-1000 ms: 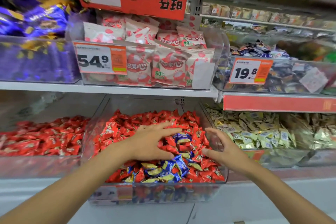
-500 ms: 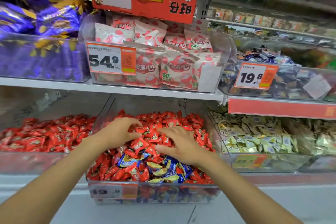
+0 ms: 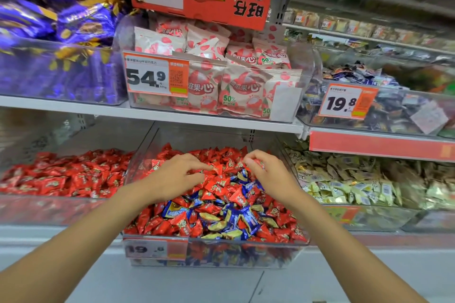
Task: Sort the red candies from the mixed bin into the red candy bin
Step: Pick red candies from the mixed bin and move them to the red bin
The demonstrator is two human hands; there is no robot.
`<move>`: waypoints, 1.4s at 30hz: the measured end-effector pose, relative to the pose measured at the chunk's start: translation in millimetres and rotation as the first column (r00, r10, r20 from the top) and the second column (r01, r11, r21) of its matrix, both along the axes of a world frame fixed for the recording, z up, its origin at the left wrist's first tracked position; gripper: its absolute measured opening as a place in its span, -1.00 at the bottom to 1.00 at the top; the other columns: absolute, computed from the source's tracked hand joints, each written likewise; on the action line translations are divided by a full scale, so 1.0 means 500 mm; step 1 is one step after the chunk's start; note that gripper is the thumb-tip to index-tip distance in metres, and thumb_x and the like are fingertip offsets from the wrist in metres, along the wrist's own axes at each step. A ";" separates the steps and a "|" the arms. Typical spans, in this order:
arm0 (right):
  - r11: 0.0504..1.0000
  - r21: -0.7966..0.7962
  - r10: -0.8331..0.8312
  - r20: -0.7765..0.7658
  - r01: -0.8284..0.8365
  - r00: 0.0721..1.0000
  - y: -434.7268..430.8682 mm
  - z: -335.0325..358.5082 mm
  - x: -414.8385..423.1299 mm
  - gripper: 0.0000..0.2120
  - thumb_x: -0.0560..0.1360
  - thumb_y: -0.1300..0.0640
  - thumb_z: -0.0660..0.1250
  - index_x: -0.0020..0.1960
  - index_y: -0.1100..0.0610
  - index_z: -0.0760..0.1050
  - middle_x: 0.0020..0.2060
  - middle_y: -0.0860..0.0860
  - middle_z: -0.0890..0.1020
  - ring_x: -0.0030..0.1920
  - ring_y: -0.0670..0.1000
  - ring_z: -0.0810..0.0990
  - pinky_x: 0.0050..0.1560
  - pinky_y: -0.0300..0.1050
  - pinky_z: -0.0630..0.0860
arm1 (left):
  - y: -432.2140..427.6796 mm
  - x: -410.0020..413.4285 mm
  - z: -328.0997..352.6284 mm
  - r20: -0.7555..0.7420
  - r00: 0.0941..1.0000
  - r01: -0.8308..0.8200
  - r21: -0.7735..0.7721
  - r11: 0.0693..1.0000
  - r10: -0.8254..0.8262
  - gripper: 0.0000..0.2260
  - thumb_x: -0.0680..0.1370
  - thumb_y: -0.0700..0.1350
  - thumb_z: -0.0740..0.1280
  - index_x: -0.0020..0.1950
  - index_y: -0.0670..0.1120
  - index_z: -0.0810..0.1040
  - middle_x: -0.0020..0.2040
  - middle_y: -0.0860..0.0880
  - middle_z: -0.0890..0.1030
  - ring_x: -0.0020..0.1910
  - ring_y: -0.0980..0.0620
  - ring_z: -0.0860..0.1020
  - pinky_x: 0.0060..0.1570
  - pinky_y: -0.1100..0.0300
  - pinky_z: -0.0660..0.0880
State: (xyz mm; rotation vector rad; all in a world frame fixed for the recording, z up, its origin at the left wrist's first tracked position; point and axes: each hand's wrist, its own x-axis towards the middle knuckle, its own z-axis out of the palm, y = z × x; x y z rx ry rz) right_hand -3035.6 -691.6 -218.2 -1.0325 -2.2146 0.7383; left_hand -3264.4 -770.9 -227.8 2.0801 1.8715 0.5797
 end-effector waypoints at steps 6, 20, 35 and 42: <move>0.982 0.048 0.145 0.426 -0.182 0.893 -0.031 -0.037 0.005 -0.73 0.44 -0.18 0.38 -0.05 0.01 0.56 -0.11 -0.09 0.50 -0.04 -0.07 0.43 0.01 -0.12 0.39 | 0.019 0.027 -0.024 -0.139 0.986 0.083 -0.052 0.995 -0.090 -0.55 0.48 0.17 0.34 0.35 0.11 0.43 0.24 0.05 0.40 0.21 0.04 0.42 0.23 0.17 0.35; 0.999 -0.012 0.048 0.032 -0.048 0.998 -0.011 -0.011 -0.029 -0.87 0.50 -0.04 0.37 -0.01 -0.02 0.57 -0.03 -0.14 0.60 0.01 -0.09 0.57 0.05 -0.16 0.46 | 0.004 -0.016 0.001 0.062 0.996 -0.082 0.192 0.978 0.072 -0.66 0.47 0.08 0.37 0.22 0.04 0.53 0.19 0.08 0.55 0.21 0.09 0.48 0.20 0.25 0.34; 0.988 -0.066 0.147 0.163 -0.138 0.976 0.018 -0.025 -0.017 -0.82 0.53 -0.02 0.35 0.05 -0.11 0.37 0.04 -0.20 0.48 0.04 -0.17 0.44 0.08 -0.22 0.33 | -0.006 -0.022 -0.005 0.017 0.998 -0.056 0.120 0.991 0.054 -0.81 0.54 0.05 0.33 0.13 0.10 0.55 0.21 0.12 0.53 0.23 0.13 0.46 0.17 0.28 0.32; 0.978 -0.106 0.188 0.101 -0.177 0.977 0.008 -0.016 0.001 -0.76 0.55 0.05 0.33 0.21 -0.03 0.46 0.21 -0.20 0.51 0.22 -0.23 0.45 0.19 -0.33 0.32 | 0.026 0.026 -0.022 -0.364 0.931 -0.029 -0.014 0.999 0.022 -0.47 0.44 0.35 0.25 0.34 0.17 0.40 0.27 0.06 0.39 0.07 0.04 0.51 -0.04 0.11 0.49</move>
